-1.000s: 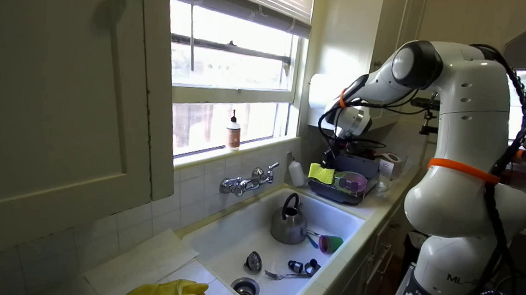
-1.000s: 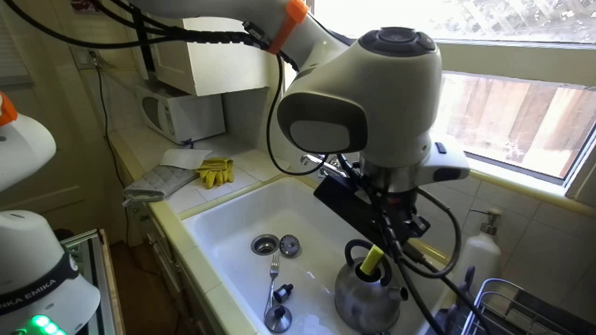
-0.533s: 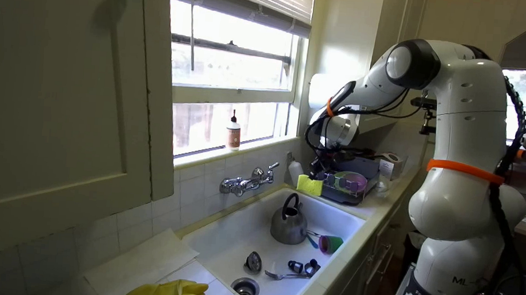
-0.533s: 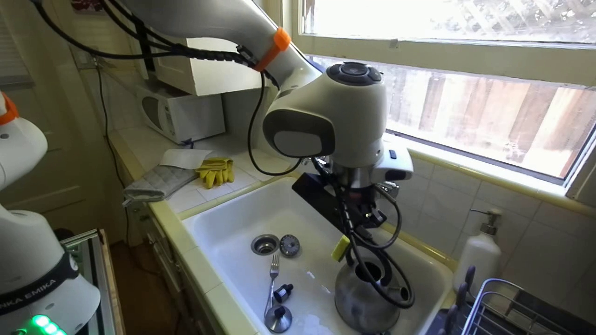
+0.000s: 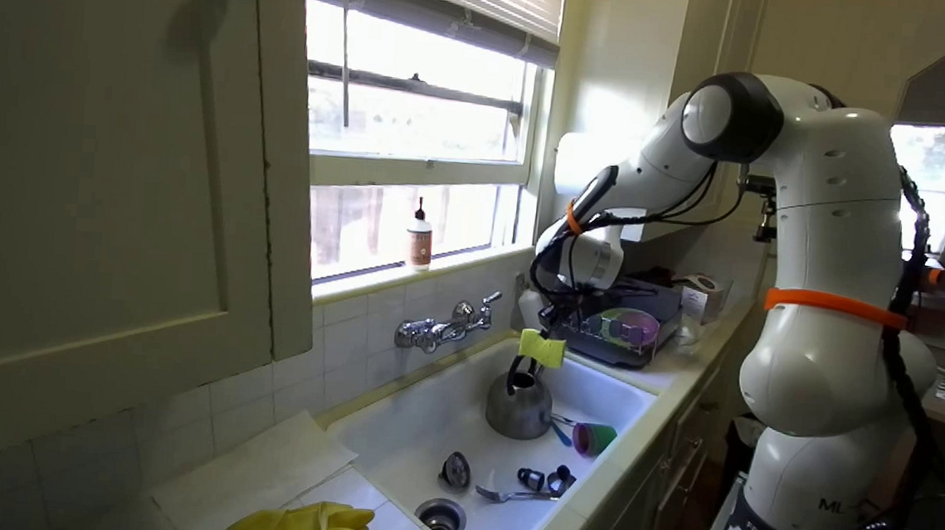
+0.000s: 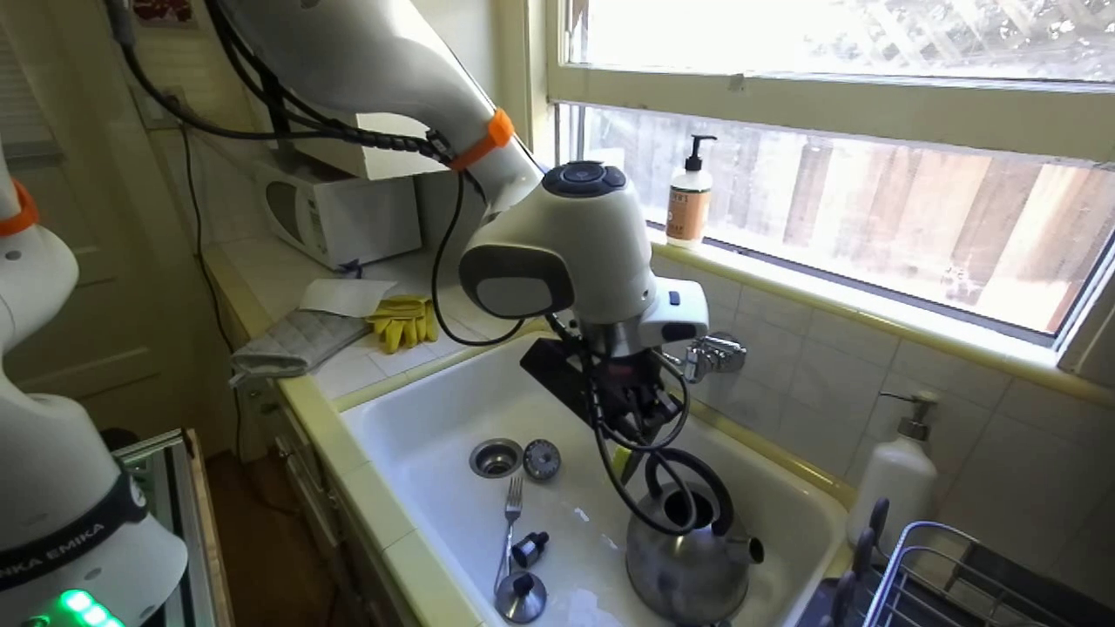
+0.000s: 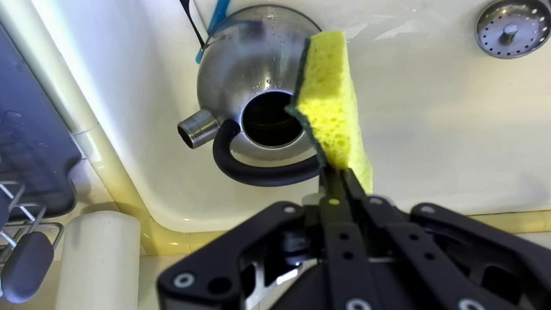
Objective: Use the yellow sponge to scrub the kettle.
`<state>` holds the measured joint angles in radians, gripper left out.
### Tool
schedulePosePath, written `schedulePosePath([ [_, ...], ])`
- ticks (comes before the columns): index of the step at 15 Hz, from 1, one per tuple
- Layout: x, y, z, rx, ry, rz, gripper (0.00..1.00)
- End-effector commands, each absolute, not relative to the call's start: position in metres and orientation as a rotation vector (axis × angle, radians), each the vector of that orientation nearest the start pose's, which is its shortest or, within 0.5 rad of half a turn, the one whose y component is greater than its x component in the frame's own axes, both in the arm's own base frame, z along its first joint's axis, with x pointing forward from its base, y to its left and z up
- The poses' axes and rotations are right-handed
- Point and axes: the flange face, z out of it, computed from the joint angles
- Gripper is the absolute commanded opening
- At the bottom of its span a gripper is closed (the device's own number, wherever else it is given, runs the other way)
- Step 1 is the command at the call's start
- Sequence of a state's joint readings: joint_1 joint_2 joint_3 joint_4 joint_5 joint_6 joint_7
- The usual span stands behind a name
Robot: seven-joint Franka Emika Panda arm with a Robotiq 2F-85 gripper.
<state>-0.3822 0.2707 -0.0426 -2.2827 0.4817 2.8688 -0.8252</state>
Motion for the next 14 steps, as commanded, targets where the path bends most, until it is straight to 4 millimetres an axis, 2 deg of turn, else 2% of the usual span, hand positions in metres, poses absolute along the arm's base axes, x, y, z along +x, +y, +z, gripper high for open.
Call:
schedulePosePath([
  [1,0.498,-0.235,0.247,-3.131,0.078,-0.616,0.01],
  [8,0.508,-0.199,0.219,-3.161,-0.006,-0.724,0.01],
  [14,0.508,-0.195,0.186,-3.218,-0.054,-0.770,0.01],
])
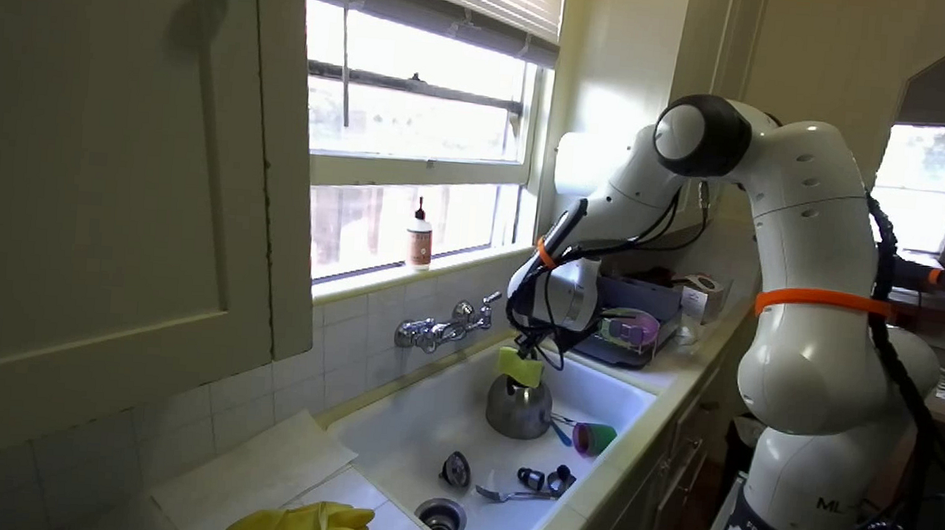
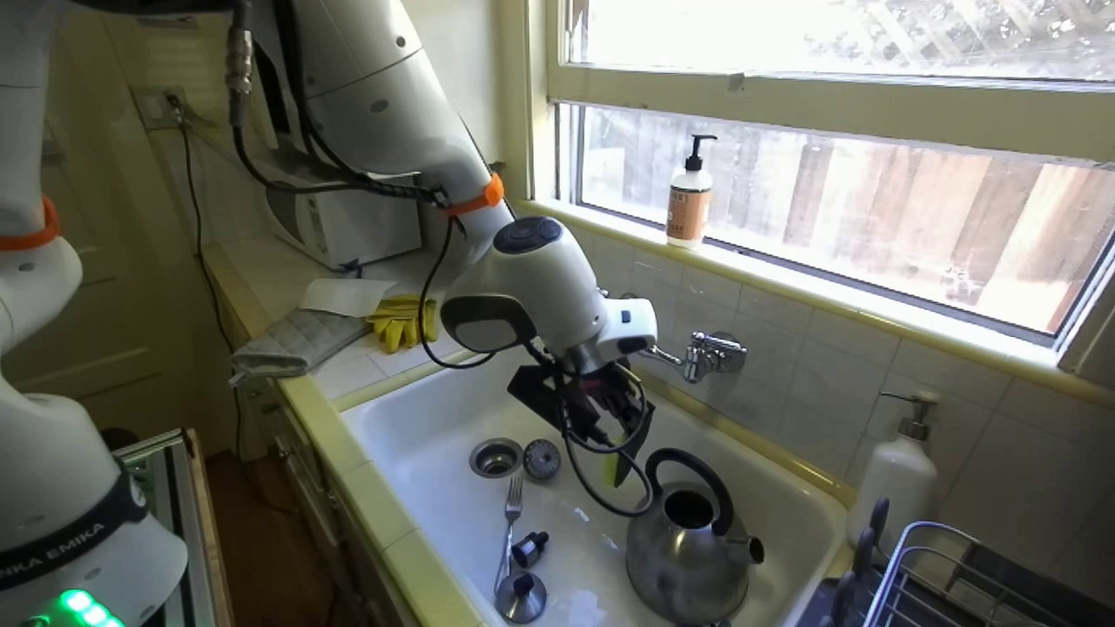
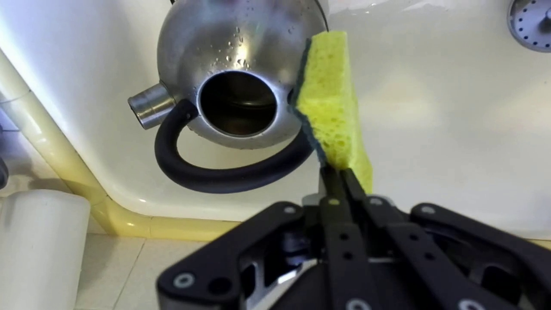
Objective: Use the yellow sponge to scrub the kettle.
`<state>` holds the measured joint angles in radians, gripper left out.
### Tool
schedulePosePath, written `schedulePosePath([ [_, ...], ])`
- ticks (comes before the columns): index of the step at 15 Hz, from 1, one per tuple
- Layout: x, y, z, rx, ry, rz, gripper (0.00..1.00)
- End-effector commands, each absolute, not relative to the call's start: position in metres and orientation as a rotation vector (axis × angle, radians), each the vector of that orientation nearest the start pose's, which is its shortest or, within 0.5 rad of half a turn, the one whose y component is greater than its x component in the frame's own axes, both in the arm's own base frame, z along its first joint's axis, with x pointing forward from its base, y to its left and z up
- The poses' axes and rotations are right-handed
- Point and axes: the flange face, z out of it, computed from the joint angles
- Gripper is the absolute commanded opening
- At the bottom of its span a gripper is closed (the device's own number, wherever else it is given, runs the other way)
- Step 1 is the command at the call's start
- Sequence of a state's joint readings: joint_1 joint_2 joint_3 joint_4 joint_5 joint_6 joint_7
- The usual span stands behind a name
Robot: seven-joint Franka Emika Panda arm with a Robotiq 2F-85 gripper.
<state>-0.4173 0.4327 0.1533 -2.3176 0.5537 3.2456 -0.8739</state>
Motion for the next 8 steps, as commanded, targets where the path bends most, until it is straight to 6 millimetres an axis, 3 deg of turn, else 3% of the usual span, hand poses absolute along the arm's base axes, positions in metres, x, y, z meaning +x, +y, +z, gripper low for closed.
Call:
schedulePosePath([
  [1,0.507,-0.195,0.181,-3.220,-0.072,-0.761,0.01],
  [8,0.504,-0.201,0.153,-3.247,-0.099,-0.711,0.01],
])
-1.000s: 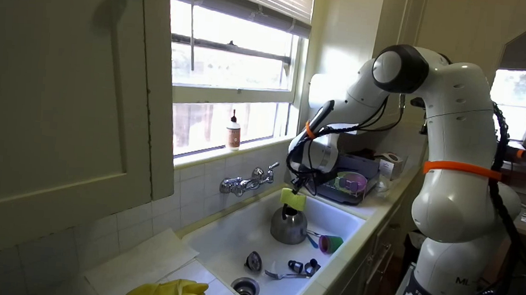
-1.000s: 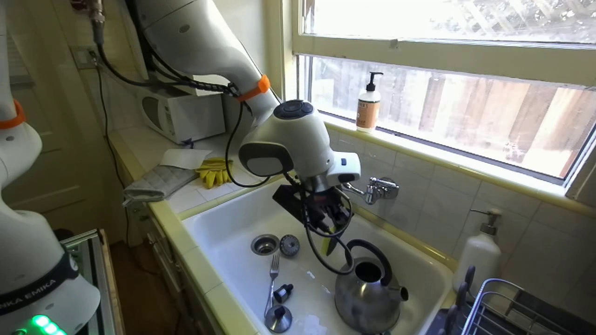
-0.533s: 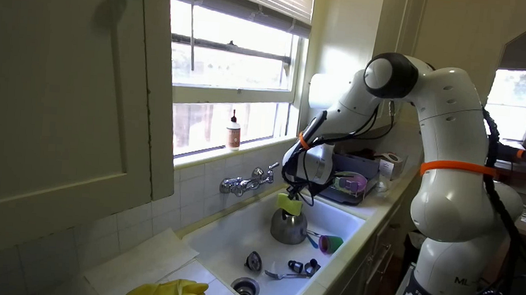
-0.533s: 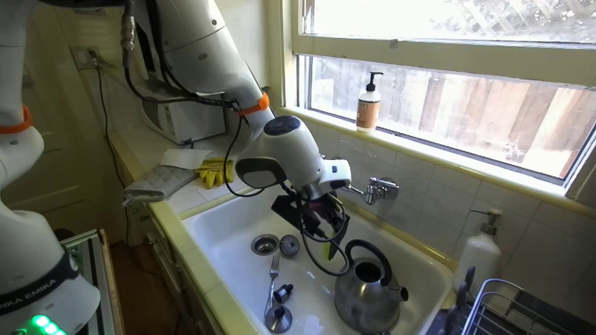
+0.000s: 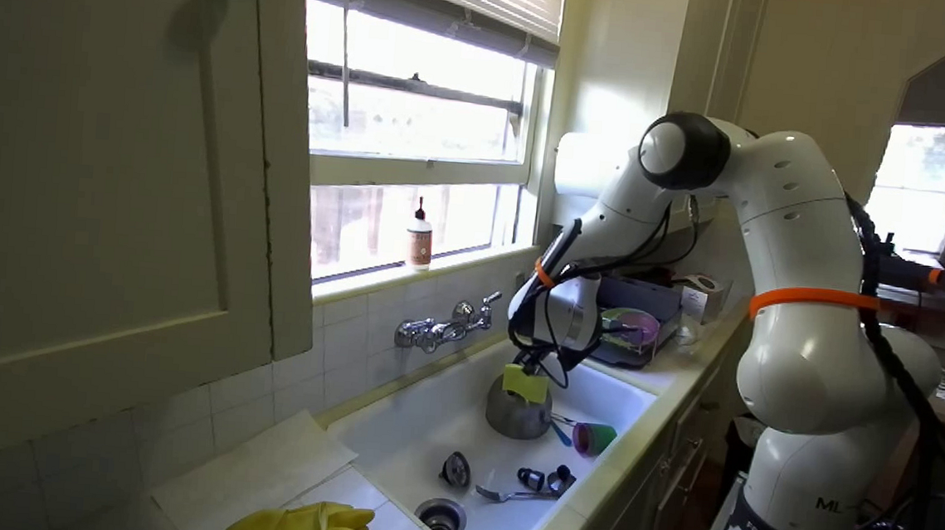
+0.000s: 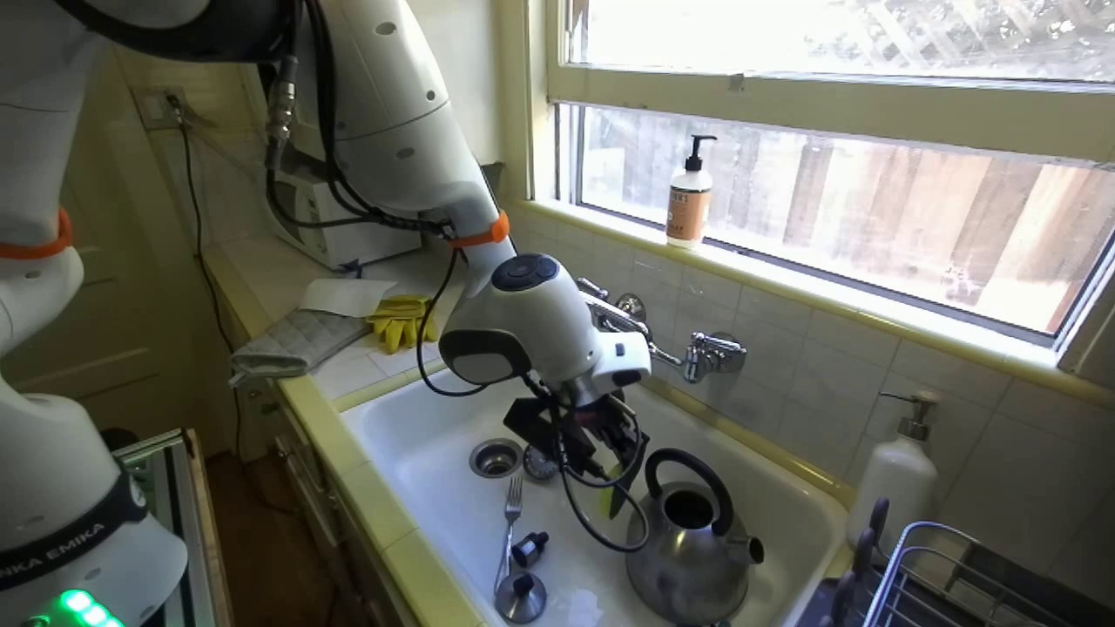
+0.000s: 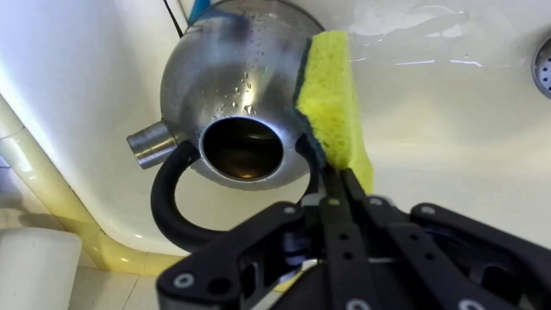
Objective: Use the yellow sponge to scrub the kettle.
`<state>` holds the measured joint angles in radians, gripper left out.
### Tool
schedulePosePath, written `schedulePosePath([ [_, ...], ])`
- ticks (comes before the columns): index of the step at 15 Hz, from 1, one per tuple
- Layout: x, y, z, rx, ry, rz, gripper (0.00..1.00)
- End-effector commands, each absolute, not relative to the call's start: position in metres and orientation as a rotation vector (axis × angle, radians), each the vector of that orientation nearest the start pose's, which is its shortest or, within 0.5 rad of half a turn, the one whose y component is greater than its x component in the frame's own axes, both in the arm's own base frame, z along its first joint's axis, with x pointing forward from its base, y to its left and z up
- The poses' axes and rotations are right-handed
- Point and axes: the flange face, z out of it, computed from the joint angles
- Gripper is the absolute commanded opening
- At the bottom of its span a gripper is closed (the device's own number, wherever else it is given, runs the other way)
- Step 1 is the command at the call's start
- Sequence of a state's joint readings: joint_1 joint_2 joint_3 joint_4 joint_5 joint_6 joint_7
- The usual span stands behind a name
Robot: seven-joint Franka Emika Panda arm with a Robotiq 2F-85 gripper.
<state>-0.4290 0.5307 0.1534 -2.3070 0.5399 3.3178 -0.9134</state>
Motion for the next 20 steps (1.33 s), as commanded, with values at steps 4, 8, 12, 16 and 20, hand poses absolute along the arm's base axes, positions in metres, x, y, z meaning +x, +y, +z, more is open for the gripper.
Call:
schedulePosePath([
  [4,0.509,-0.206,0.150,-3.256,-0.053,-0.753,0.01],
  [8,0.520,-0.211,0.168,-3.249,-0.013,-0.820,0.01],
  [12,0.528,-0.220,0.194,-3.236,0.025,-0.888,0.01],
  [16,0.529,-0.237,0.210,-3.250,0.074,-0.921,0.01],
  [20,0.526,-0.261,0.221,-3.270,0.163,-0.951,0.01],
])
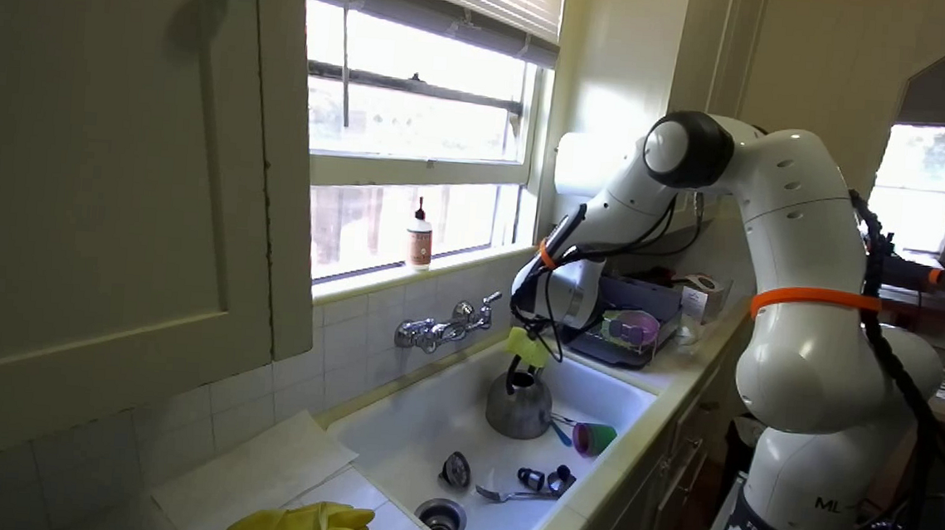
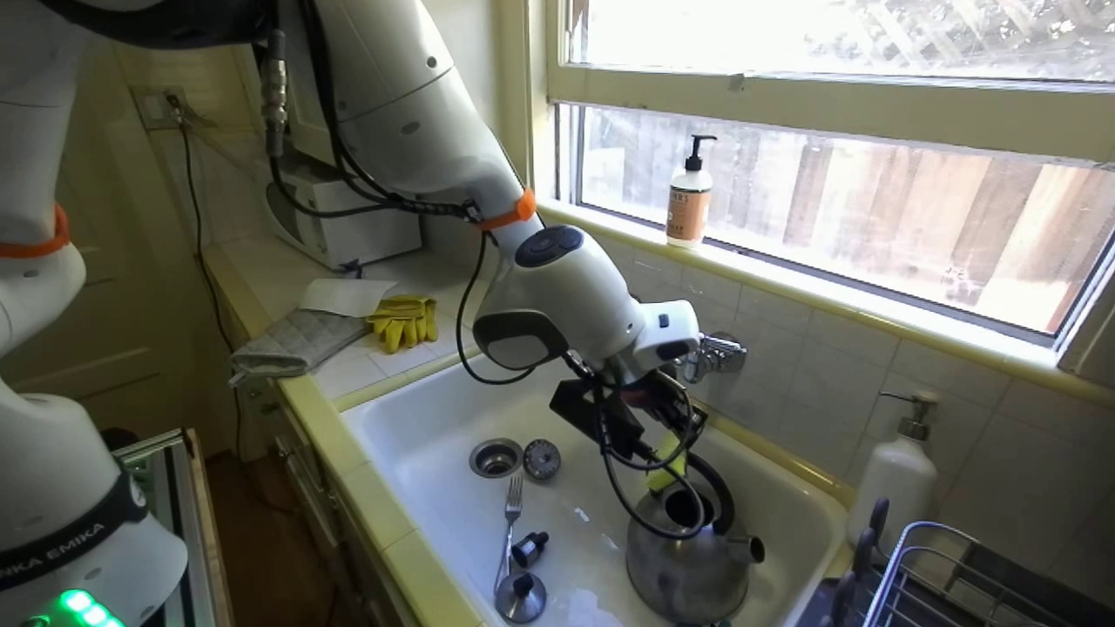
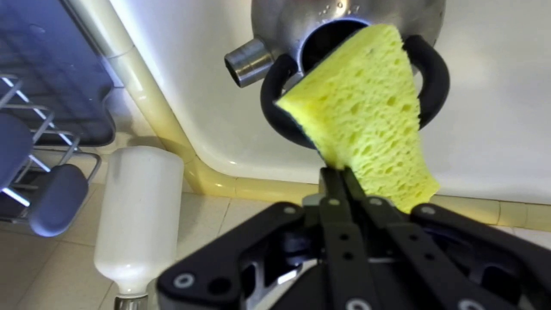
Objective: Use the yellow sponge to scrub the kettle.
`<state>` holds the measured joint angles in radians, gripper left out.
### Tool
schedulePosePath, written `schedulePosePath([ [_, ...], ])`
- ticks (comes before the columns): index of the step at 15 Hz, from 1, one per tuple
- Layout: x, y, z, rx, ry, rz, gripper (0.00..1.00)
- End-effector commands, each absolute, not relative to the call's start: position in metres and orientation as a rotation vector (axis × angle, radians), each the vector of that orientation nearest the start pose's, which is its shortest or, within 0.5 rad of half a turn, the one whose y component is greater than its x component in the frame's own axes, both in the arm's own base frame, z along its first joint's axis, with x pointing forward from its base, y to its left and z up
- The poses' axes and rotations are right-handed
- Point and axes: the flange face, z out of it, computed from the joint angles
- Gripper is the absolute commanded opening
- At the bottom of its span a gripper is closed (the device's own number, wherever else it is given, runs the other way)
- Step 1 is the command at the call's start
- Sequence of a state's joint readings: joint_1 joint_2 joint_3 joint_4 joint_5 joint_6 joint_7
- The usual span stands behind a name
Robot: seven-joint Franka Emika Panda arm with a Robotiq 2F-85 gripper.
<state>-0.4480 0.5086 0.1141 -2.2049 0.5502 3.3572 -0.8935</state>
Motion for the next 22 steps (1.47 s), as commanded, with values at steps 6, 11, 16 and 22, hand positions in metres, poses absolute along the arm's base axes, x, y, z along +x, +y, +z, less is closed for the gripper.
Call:
schedulePosePath([
  [6,0.523,-0.296,0.223,-3.294,0.329,-0.967,0.01],
  [11,0.524,-0.307,0.206,-3.307,0.389,-0.937,0.01],
  [16,0.528,-0.307,0.178,-3.276,0.449,-0.882,0.01],
  [22,0.533,-0.309,0.156,-3.261,0.505,-0.839,0.01],
])
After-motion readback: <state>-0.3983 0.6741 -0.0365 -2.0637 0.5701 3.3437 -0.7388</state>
